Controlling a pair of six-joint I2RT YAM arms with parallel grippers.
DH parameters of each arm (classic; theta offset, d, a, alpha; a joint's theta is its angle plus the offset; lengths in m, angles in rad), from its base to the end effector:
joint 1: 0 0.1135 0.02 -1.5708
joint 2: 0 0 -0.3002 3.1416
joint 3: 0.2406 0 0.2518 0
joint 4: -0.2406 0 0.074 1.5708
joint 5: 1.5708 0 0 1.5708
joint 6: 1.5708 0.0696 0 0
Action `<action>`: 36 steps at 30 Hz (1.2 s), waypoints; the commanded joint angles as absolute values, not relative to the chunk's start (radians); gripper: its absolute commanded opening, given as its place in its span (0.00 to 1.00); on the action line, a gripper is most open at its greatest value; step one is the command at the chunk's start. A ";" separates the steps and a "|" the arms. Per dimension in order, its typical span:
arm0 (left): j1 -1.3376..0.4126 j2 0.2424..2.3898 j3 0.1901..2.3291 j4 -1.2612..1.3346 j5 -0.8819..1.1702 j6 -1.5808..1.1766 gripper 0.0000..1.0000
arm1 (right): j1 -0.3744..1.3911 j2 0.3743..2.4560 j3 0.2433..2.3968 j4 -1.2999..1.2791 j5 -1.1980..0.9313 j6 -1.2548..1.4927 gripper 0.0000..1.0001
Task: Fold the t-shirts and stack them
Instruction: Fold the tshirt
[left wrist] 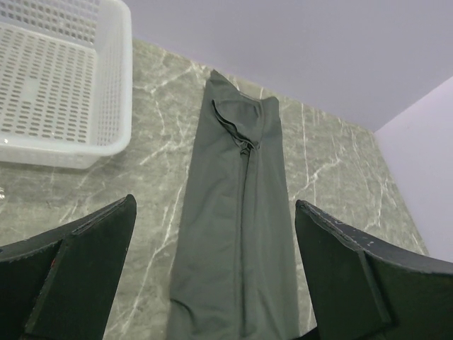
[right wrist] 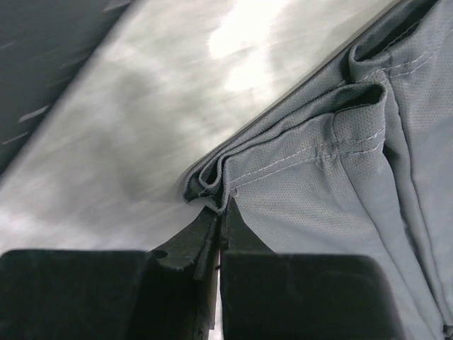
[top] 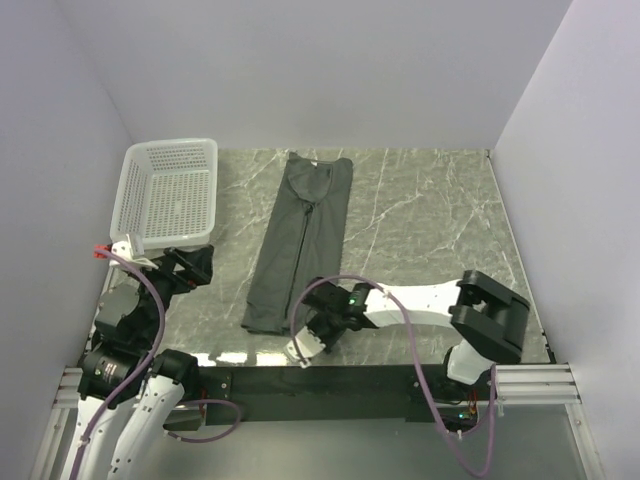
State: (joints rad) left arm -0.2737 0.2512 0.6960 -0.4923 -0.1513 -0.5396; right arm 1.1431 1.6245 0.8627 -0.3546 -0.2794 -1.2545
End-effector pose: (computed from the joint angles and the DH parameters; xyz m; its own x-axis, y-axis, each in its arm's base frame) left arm 0.0671 -0.0080 0.3407 -0.1020 -0.4989 -0.8606 0.0814 0.8581 -0.5071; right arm 0.1137 0.2958 0.1613 0.7630 -0.5286 -0.3720 -0.6419 -0.6873 -0.3401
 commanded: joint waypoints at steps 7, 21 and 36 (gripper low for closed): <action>-0.272 0.317 0.643 -0.379 0.038 -0.563 0.99 | 1.062 1.385 0.626 -0.672 -0.301 -1.371 0.02; -0.273 0.623 0.695 -0.255 0.408 -0.496 0.99 | 0.902 1.164 0.707 -0.813 -0.357 -1.309 0.66; -0.762 0.862 0.855 -0.267 0.394 0.068 0.97 | 0.325 0.933 0.807 -0.578 -0.805 -0.851 0.65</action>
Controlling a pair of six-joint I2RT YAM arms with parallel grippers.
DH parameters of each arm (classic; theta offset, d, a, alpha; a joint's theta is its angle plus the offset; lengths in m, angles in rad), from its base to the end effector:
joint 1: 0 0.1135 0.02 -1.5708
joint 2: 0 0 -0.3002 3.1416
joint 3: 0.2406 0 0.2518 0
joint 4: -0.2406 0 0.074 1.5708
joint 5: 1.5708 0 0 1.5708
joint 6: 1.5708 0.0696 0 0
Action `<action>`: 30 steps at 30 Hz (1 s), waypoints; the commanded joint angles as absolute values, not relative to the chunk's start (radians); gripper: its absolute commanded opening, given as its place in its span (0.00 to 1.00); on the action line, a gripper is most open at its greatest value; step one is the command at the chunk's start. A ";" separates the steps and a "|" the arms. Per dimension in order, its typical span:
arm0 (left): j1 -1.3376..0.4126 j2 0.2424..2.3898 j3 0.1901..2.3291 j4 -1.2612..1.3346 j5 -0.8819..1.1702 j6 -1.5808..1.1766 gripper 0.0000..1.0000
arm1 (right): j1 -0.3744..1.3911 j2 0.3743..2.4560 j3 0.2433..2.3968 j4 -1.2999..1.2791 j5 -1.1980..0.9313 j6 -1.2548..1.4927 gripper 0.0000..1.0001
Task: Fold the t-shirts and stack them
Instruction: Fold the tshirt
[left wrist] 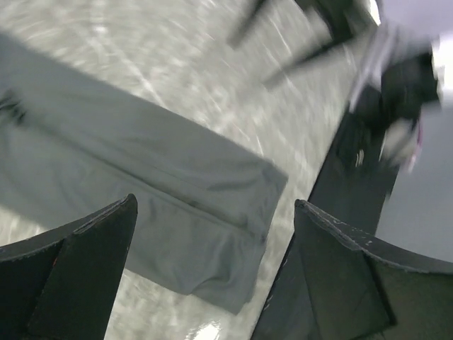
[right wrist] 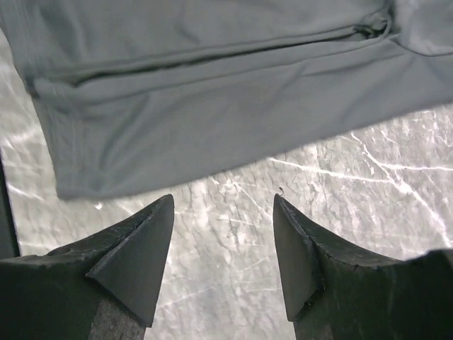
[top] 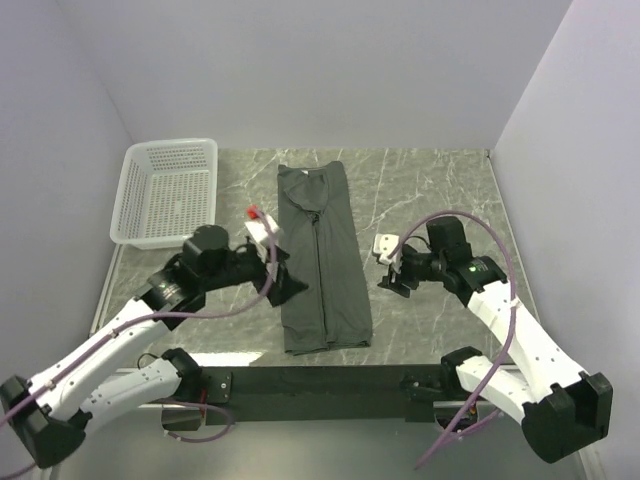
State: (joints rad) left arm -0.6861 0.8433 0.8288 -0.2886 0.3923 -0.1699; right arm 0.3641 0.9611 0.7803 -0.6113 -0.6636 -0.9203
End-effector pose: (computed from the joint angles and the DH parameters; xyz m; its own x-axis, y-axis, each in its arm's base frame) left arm 0.1362 -0.1459 0.3529 -0.3743 0.1046 -0.9214 0.8162 0.5088 -0.2738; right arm 0.1622 0.1077 0.2830 0.1421 -0.6167 -0.7743 -0.9440 0.1508 -0.2934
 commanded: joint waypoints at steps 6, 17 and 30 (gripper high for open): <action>-0.997 0.887 0.705 -0.301 0.230 0.411 0.95 | 0.319 0.925 0.798 -0.667 -0.888 -0.948 0.65; -1.227 1.034 0.572 -0.218 0.049 0.492 0.88 | 0.311 0.934 0.730 -0.587 -0.893 -0.913 0.66; -1.305 1.212 0.555 -0.166 0.041 0.503 0.78 | 0.344 0.960 0.672 -0.739 -0.973 -1.178 0.85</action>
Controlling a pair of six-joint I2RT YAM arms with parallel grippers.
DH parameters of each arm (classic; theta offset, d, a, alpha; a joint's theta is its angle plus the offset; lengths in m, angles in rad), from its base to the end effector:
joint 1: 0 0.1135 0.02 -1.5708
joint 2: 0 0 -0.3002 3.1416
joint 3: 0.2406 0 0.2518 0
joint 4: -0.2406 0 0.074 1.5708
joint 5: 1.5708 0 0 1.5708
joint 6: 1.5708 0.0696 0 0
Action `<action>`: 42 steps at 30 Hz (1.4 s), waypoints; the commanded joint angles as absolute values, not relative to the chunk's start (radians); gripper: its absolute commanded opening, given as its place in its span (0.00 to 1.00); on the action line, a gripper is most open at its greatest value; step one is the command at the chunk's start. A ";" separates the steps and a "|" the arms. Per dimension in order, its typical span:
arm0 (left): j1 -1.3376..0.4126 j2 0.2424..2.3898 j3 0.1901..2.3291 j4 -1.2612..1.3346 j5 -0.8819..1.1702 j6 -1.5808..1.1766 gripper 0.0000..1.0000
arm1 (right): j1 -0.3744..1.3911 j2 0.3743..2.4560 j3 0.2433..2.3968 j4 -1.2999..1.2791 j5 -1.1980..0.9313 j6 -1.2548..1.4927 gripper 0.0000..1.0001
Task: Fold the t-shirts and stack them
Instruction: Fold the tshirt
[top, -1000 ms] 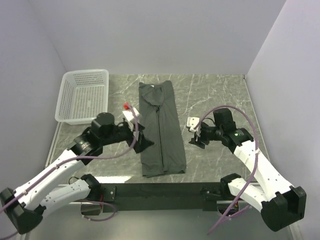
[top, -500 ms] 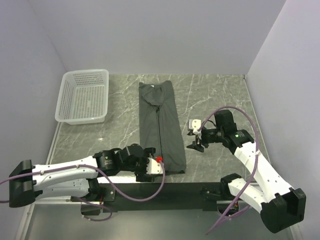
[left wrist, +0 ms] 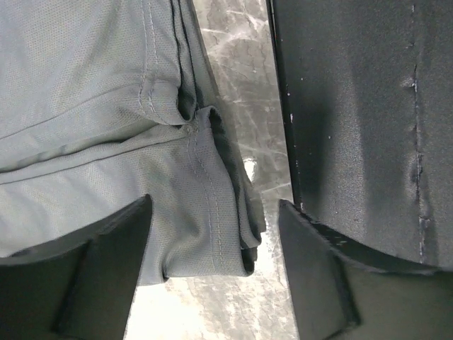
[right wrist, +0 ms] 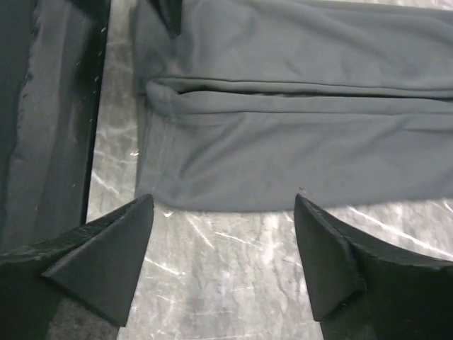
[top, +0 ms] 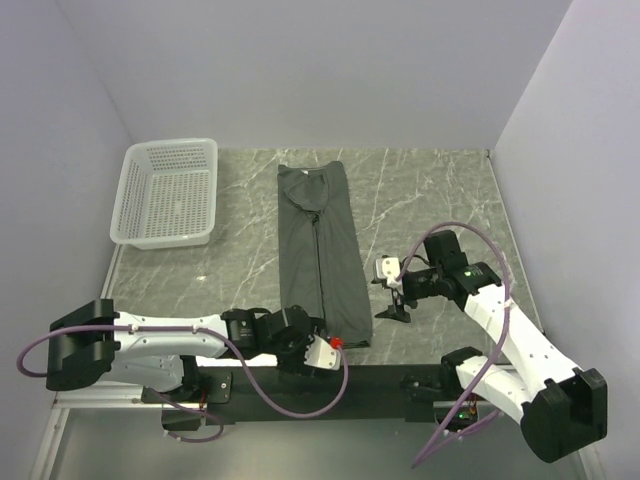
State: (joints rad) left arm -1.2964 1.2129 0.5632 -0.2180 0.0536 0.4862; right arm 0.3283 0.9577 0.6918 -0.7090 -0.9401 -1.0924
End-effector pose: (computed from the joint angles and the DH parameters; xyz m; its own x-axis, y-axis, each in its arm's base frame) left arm 0.0611 -0.2307 0.1850 0.2708 0.7601 -0.5908 0.9547 -0.1334 0.2660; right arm 0.1367 0.1059 0.2574 0.1890 -0.4887 -0.8518 -0.9805 -0.0472 -0.1905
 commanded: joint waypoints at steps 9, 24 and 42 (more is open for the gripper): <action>-1.333 1.296 0.554 -0.163 0.003 0.517 0.67 | 0.518 1.032 0.670 -0.666 -0.812 -1.071 0.89; -1.358 1.436 0.534 -0.104 -0.087 0.519 0.33 | 0.626 1.032 0.604 -0.534 -0.741 -0.991 0.84; -1.359 1.329 0.540 -0.166 -0.084 0.522 0.01 | 0.736 1.143 0.601 -0.594 -0.707 -1.042 0.84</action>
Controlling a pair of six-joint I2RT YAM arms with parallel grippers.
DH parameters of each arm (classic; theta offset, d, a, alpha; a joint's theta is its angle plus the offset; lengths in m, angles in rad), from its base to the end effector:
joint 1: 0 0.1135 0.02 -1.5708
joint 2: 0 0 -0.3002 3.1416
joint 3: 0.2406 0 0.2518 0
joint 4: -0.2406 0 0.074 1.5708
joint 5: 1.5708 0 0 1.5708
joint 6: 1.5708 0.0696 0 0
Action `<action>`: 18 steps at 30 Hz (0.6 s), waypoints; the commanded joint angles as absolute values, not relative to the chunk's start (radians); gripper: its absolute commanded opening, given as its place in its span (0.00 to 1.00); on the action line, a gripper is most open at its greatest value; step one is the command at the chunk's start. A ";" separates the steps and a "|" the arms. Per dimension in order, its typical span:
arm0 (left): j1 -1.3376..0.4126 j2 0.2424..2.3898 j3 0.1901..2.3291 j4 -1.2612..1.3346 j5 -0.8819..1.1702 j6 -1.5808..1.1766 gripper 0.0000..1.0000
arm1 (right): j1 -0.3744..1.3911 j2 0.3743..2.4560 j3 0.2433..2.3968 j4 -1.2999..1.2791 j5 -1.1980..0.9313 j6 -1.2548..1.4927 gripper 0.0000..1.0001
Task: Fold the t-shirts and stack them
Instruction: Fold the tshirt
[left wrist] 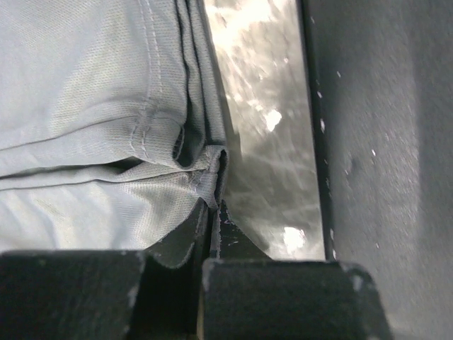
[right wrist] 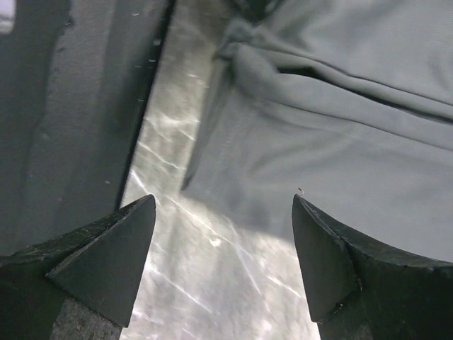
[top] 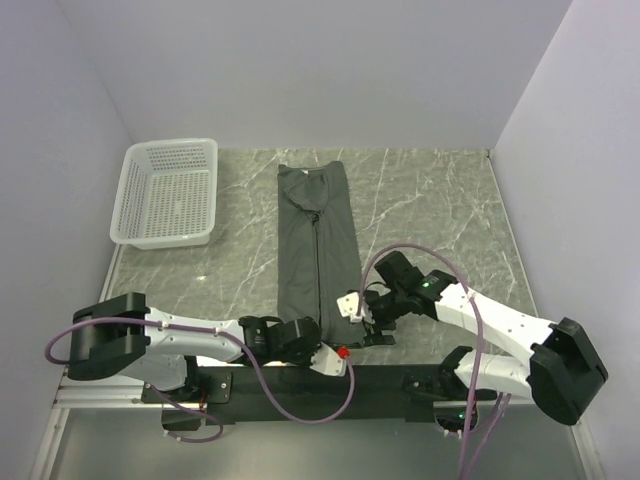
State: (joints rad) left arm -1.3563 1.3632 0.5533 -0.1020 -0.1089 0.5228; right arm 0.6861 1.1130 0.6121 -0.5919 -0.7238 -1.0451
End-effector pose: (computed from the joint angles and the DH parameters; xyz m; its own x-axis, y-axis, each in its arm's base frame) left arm 0.0623 -0.2504 0.1583 0.3321 0.8075 -0.4876 0.9133 -0.1461 0.3802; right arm 0.1168 0.1552 0.2060 0.2697 -0.6168 -0.7395 -0.9507 -0.2925 -0.1028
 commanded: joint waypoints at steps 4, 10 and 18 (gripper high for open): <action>-1.359 1.310 0.538 -0.170 -0.081 0.515 0.01 | 0.799 1.190 0.604 -0.557 -0.664 -1.003 0.82; -1.359 1.309 0.538 -0.166 -0.074 0.515 0.01 | 0.874 1.270 0.611 -0.500 -0.585 -0.920 0.79; -1.359 1.270 0.526 -0.149 -0.072 0.508 0.01 | 0.939 1.367 0.635 -0.445 -0.477 -0.825 0.71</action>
State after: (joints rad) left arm -1.3563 1.3037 0.5404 -0.1547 -0.0967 0.5182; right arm 0.9161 1.3426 0.6174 -0.4927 -0.5373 -0.8833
